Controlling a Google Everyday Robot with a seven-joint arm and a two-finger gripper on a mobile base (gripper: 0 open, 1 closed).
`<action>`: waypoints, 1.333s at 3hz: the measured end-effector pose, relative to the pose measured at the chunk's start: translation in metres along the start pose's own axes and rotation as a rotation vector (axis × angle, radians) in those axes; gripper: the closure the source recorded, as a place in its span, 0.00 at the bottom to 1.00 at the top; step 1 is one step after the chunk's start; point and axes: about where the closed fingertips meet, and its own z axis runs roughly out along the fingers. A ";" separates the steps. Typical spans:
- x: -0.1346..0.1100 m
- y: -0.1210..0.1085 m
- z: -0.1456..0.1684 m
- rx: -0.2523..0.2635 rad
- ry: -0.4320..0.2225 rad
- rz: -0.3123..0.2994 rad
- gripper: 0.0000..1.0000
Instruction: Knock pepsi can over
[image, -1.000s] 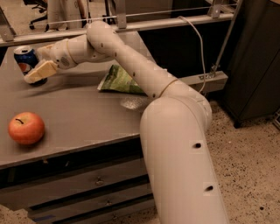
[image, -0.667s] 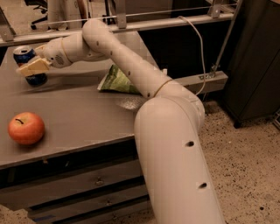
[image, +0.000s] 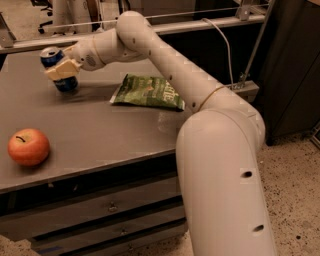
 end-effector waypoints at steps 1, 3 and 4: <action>0.009 -0.014 -0.060 0.049 0.133 -0.018 1.00; 0.036 -0.044 -0.137 0.061 0.471 -0.126 1.00; 0.058 -0.043 -0.144 0.010 0.674 -0.190 1.00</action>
Offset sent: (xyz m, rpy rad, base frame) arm 0.0890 -0.2016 0.0523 -0.5273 -0.1971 -0.0290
